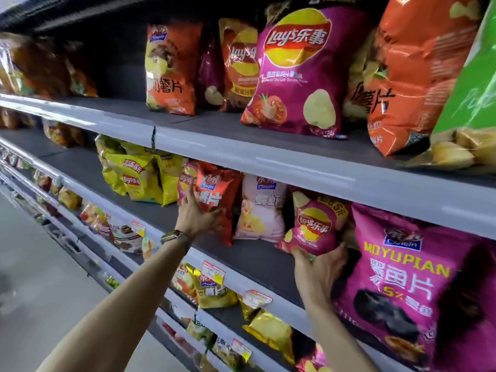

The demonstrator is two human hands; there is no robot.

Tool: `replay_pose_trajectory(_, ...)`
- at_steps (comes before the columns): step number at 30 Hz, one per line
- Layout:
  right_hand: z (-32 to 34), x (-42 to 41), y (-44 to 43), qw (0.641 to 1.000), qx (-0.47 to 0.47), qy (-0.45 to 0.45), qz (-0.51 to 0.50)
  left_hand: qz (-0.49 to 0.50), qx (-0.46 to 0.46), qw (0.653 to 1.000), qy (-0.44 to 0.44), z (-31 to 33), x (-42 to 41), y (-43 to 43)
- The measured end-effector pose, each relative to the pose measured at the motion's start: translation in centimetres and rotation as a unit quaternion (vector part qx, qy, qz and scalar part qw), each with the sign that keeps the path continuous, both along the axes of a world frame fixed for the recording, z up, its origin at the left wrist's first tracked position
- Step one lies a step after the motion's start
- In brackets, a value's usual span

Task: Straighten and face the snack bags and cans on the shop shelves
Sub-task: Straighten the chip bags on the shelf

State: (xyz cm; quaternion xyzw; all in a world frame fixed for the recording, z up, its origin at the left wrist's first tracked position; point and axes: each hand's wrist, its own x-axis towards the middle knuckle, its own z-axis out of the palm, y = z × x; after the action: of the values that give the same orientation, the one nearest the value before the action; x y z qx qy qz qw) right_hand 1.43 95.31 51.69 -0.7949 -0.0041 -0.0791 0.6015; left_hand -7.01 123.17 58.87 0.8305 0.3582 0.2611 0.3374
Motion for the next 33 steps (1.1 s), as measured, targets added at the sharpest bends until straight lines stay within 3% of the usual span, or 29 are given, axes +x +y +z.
replay_pose_trajectory(9,1.0,1.6,0.2,0.998,0.042,0.02,-0.034,-0.068,-0.032,0.994,-0.08,-2.0,-0.7,2.5)
replay_pose_trajectory(20,3.2,-6.4,0.7,0.995,0.094,-0.015,0.003,-0.066,-0.046,0.986,-0.149,-0.4,-5.2,4.9)
replay_pose_trajectory(26,4.7,-9.4,5.6,0.987,0.114,-0.028,0.109,-0.047,-0.059,0.986,-0.149,-0.7,-9.1,5.8)
replay_pose_trajectory(33,3.7,-10.0,16.2,0.987,0.074,-0.021,0.139,0.011,-0.038,0.991,-0.13,-1.2,-13.8,8.3)
